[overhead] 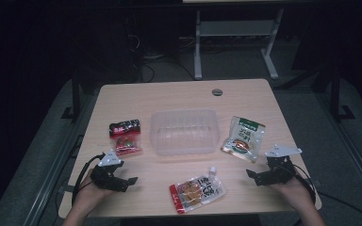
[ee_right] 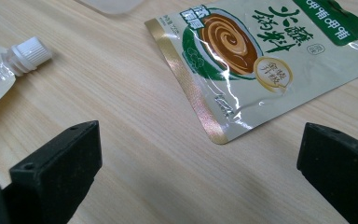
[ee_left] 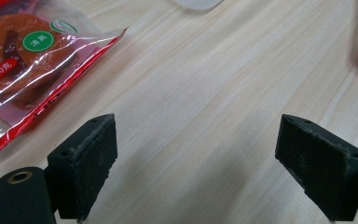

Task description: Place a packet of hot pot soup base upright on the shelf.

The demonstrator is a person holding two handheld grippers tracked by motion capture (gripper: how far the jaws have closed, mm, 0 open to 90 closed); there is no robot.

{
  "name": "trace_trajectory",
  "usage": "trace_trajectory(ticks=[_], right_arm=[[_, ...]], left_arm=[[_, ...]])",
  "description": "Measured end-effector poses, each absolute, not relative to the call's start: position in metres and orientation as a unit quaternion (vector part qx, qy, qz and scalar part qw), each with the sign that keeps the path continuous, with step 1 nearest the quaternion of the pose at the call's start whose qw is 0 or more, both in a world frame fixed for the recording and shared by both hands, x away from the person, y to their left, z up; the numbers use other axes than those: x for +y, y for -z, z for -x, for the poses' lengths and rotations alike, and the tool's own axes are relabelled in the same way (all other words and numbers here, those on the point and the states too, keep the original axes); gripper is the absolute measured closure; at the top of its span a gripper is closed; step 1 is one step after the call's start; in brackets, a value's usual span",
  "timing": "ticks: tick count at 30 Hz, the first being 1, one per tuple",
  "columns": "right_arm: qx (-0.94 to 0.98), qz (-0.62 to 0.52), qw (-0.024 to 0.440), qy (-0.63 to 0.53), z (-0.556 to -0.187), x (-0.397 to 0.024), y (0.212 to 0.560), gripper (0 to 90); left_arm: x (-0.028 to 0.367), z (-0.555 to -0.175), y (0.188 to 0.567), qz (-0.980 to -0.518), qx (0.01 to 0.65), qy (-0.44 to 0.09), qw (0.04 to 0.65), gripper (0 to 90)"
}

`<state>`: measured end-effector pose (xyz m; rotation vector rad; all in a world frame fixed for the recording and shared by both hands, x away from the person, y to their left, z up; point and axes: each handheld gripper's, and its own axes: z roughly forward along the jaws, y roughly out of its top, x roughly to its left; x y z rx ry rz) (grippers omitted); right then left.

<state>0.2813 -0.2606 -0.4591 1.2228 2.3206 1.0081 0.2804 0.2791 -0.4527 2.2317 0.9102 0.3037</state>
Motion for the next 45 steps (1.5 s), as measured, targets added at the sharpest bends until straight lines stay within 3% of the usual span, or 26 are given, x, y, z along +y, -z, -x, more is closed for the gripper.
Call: trace_trajectory(ticks=[6, 11, 24, 45], right_arm=[[0.816, -0.426, 0.165, -0.355, -0.280, -0.261, 0.459, 0.0], [0.815, -0.427, 0.163, -0.356, -0.280, -0.262, 0.459, 0.0], [0.818, -0.425, 0.158, -0.355, -0.280, -0.260, 0.460, 0.0], [0.818, -0.427, 0.155, -0.354, -0.281, -0.262, 0.462, 0.0]], left_arm=[[0.282, -0.282, 0.450, -0.858, 0.360, -0.117, 0.347, 13.9], [0.288, -0.282, 0.443, -0.851, 0.372, -0.116, 0.352, 26.2], [0.297, -0.306, 0.414, -0.824, 0.410, -0.113, 0.373, 89.6], [0.268, -0.377, 0.424, -0.826, 0.427, -0.133, 0.343, 89.7]])
